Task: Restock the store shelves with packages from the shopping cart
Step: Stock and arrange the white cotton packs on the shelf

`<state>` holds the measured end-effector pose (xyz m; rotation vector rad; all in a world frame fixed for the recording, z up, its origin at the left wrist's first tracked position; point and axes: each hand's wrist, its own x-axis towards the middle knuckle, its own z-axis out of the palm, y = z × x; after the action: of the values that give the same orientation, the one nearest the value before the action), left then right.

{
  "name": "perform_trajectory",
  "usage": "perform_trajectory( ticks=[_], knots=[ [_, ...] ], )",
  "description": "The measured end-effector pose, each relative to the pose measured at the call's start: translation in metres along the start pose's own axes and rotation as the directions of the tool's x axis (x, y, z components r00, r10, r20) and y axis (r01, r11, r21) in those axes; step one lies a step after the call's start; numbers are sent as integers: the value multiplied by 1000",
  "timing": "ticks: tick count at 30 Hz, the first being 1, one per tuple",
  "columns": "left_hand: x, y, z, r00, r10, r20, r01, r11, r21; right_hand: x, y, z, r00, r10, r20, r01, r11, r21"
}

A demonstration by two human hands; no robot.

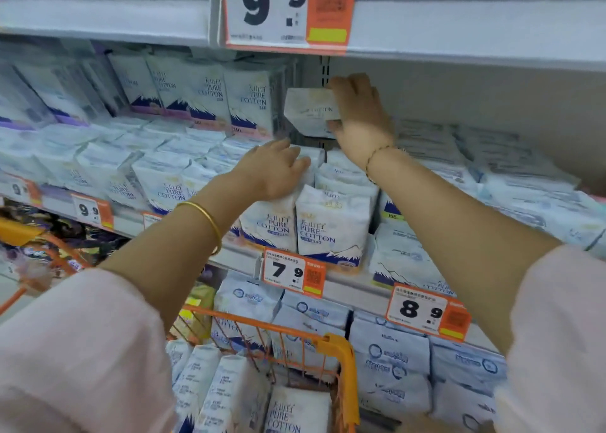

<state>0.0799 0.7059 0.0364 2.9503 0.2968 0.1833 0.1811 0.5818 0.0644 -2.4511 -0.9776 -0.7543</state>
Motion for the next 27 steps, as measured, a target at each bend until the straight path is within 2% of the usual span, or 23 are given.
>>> perform_trajectory(
  ticks=[3,8,14,19,22,25,27],
  knots=[
    [8,0,0,997,-4,80,2,1000,20,24,3,22,984,115,137,-114,993,-16],
    [11,-2,6,990,0,140,-8,999,53,39,8,52,922,190,336,-207,978,16],
    [12,-2,6,989,-8,146,2,999,46,38,2,63,802,116,586,-152,988,13],
    [10,-1,4,991,4,134,-9,999,36,36,4,62,780,111,616,-113,993,-36],
    [3,2,-4,998,4,60,-4,1000,-4,34,-1,54,782,86,617,-79,996,-39],
    [-22,1,-18,994,45,-100,-59,989,-138,26,-7,39,833,91,546,-79,996,-45],
    [-48,-3,-23,977,16,-215,-91,934,-344,7,-22,17,913,44,407,-45,999,-9]
  ],
)
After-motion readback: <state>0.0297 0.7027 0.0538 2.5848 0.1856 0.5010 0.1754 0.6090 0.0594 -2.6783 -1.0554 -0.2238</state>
